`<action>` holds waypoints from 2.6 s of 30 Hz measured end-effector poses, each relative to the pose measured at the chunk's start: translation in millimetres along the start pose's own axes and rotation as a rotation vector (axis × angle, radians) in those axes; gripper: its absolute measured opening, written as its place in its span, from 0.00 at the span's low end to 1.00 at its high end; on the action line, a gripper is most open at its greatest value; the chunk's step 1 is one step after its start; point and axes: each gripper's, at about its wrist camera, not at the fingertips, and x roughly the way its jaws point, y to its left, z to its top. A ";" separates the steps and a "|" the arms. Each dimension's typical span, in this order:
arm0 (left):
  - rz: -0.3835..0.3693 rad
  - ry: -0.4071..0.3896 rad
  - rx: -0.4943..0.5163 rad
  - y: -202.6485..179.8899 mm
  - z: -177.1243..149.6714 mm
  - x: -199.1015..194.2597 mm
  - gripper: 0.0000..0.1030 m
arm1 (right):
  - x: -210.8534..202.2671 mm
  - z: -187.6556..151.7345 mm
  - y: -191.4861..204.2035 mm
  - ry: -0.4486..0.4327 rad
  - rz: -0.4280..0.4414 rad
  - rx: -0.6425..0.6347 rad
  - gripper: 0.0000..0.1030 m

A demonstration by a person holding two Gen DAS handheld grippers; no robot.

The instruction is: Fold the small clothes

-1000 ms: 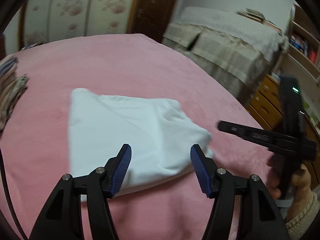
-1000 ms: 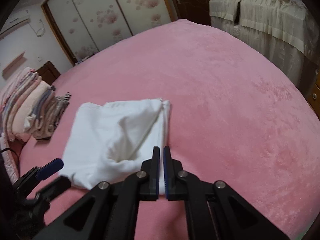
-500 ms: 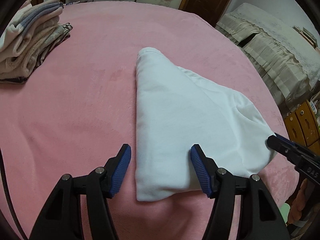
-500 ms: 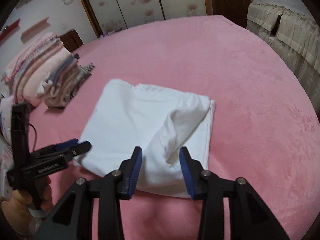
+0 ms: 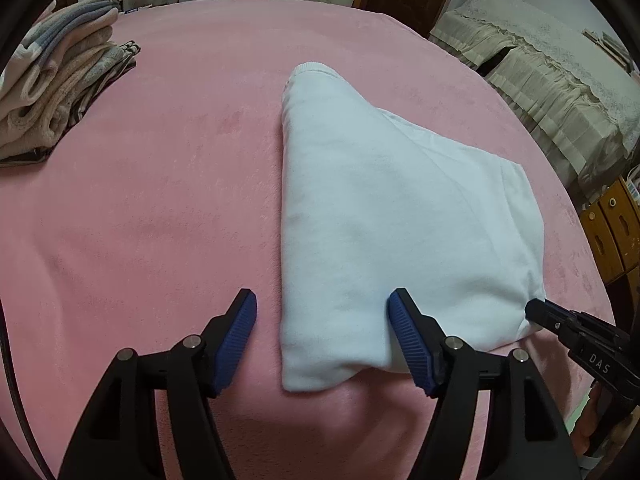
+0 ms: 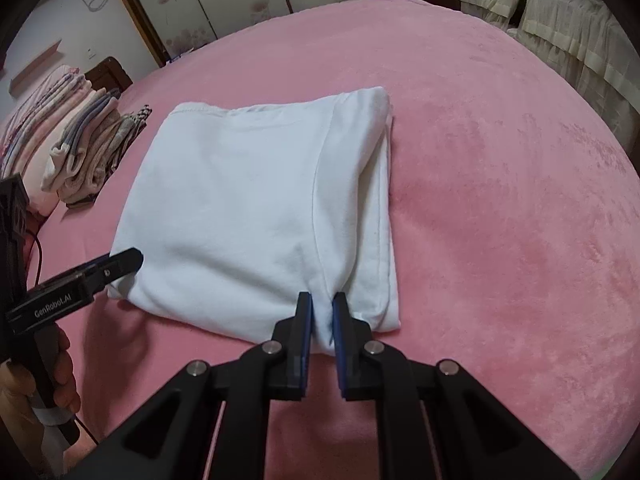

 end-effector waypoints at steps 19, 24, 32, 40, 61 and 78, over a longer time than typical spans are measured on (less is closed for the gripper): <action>0.046 -0.131 0.085 -3.6 19.5 -56.4 0.94 | -47.1 17.0 38.0 -0.154 -0.135 -0.124 0.15; -0.041 -0.210 0.136 -24.8 45.0 -61.4 0.94 | -37.9 41.8 56.4 -0.180 -0.050 -0.157 0.15; -0.084 -0.084 0.165 -42.2 101.0 14.0 0.82 | 23.5 93.8 68.3 -0.121 0.029 -0.188 0.13; 0.035 0.001 0.238 -41.8 110.2 68.2 0.82 | 73.3 111.6 34.9 -0.044 -0.132 -0.144 0.04; 0.111 -0.069 0.259 -37.7 89.4 69.7 0.82 | 69.1 108.5 18.3 -0.068 -0.112 -0.112 0.00; 0.184 -0.067 0.186 -30.7 63.8 -23.4 1.00 | -32.3 73.5 18.4 -0.140 -0.107 -0.125 0.45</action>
